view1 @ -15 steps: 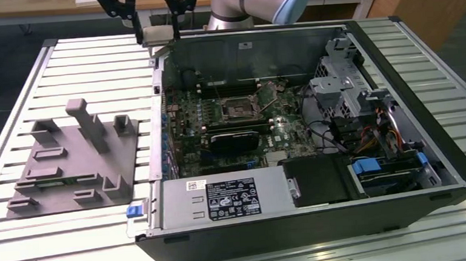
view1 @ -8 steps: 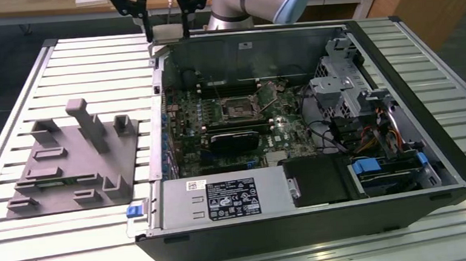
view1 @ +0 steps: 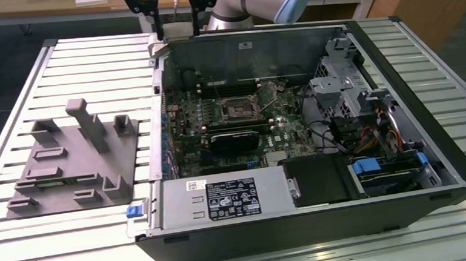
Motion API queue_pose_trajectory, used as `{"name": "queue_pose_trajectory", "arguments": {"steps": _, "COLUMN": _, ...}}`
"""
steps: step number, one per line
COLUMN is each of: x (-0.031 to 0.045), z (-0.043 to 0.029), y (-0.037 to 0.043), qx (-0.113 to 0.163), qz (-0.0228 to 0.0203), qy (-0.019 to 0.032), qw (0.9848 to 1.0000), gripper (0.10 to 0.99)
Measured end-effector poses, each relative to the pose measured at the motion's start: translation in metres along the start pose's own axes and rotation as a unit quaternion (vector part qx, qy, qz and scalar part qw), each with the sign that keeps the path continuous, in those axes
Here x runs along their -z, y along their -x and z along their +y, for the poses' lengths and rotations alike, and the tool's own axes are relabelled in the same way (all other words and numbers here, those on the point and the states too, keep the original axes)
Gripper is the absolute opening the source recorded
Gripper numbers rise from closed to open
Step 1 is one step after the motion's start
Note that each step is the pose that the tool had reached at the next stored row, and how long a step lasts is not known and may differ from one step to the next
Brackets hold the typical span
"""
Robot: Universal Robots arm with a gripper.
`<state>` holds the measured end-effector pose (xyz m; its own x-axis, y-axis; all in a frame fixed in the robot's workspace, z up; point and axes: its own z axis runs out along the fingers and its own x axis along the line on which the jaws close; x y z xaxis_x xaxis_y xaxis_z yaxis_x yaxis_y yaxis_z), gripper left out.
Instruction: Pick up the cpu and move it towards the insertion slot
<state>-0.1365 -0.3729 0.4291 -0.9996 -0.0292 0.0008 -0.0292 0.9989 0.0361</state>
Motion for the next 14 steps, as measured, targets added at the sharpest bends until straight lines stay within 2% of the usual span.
{"name": "queue_pose_trajectory", "arguments": {"steps": 14, "x": -0.0002, "z": 0.0066, "y": 0.0211, "qx": 0.000, "qz": 0.0000, "qy": 0.0000, "qw": 1.0000, "gripper": 0.545}}
